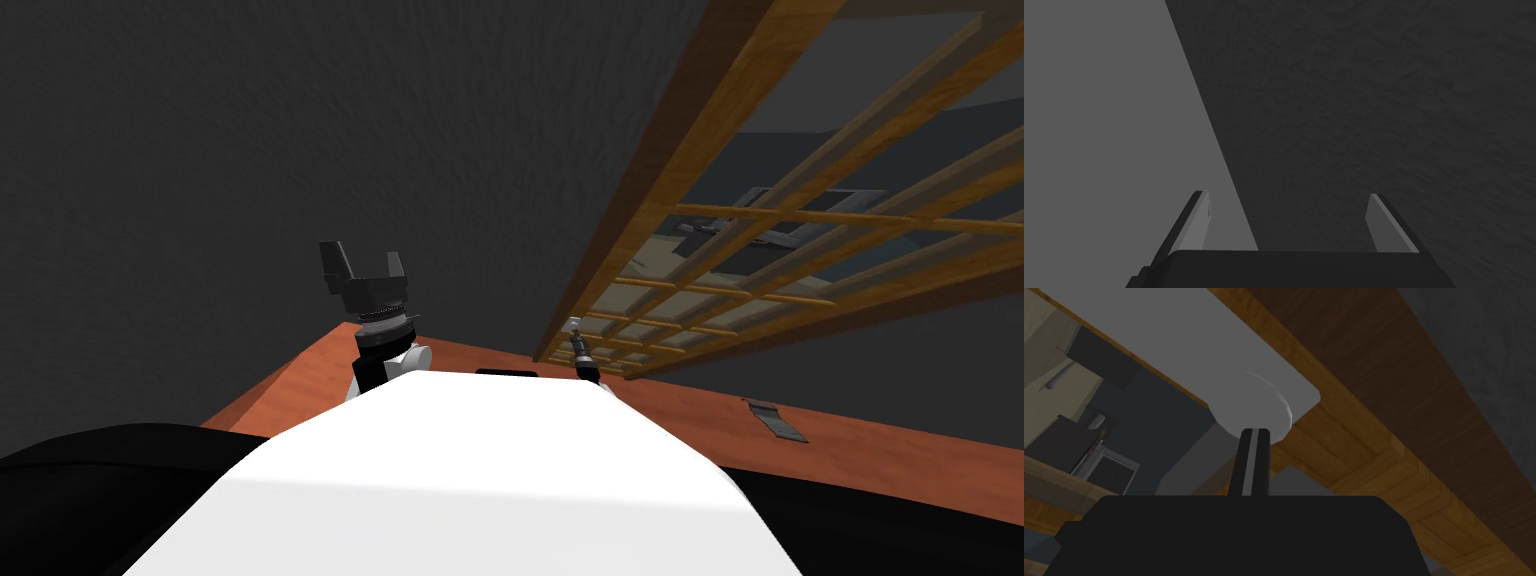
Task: Pull the door open
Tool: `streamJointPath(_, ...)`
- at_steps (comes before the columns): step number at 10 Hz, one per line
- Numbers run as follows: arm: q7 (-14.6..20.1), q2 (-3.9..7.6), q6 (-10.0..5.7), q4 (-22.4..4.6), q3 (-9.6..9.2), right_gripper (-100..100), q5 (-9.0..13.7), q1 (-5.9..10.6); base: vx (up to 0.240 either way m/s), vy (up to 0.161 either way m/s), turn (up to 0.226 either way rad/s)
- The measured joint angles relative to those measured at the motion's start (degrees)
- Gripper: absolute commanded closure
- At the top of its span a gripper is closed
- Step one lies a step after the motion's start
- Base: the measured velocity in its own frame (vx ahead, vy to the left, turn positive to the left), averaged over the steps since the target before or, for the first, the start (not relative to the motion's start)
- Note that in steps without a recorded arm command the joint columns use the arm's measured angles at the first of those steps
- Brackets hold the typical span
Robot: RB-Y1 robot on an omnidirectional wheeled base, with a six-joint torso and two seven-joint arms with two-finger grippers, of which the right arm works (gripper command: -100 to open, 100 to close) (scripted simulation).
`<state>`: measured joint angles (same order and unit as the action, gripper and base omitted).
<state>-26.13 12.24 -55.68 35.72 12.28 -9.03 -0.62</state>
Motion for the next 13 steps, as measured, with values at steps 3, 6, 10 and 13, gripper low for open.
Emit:
streamJointPath(3,-3.48,0.51,-0.51,0.84,-0.21,-100,-1.33,-0.9,0.008,0.036,-0.104)
streamJointPath(6,-8.0,1.09,-1.44,1.26,-0.49,-100,-2.95,-1.68,-0.001,0.029,-0.129)
streamJointPath(10,-13.81,1.84,-2.31,2.15,-0.85,-100,-4.87,-2.82,-0.001,0.027,-0.076)
streamJointPath(13,-18.23,2.29,-3.01,2.37,-1.09,-100,-6.16,-3.38,-0.001,0.023,-0.093)
